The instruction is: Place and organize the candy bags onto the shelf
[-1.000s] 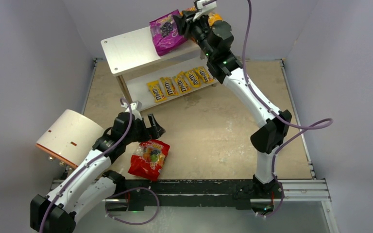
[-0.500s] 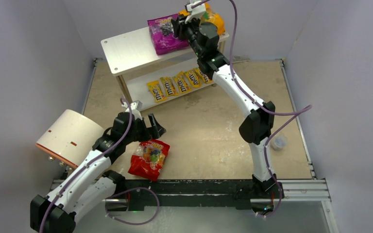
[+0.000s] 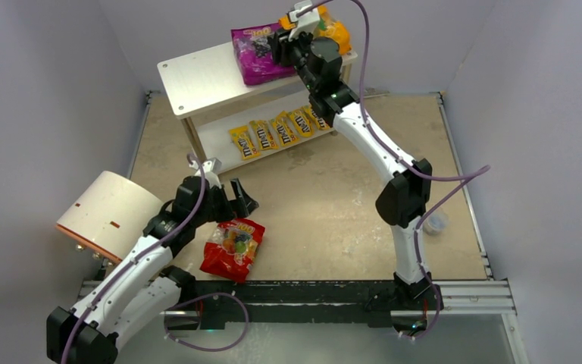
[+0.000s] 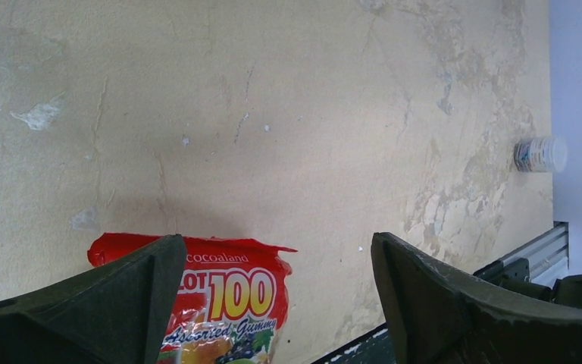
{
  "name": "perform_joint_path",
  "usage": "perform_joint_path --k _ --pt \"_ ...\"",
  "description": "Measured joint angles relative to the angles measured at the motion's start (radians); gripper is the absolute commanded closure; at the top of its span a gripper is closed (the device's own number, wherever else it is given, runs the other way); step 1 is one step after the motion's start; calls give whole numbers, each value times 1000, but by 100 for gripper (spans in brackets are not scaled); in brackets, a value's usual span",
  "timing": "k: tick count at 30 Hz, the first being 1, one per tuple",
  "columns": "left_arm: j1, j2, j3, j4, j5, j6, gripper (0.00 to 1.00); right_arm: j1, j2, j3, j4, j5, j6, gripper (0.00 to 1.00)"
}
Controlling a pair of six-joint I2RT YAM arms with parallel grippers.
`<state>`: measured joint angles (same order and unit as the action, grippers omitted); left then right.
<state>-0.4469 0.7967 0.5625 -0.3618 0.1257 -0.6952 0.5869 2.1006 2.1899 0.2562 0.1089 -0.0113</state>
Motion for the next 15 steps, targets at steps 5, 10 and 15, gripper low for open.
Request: perform_joint_path --k 5,10,15 --pt "0 -36 4 -53 -34 -2 2 0 -8 14 -20 -56 -9 27" --pt "0 -78 30 -143 -106 -27 2 1 -130 -101 -18 -139 -16 1" --pt "0 -101 36 -206 -160 -52 2 1 -350 -262 9 -252 -6 1"
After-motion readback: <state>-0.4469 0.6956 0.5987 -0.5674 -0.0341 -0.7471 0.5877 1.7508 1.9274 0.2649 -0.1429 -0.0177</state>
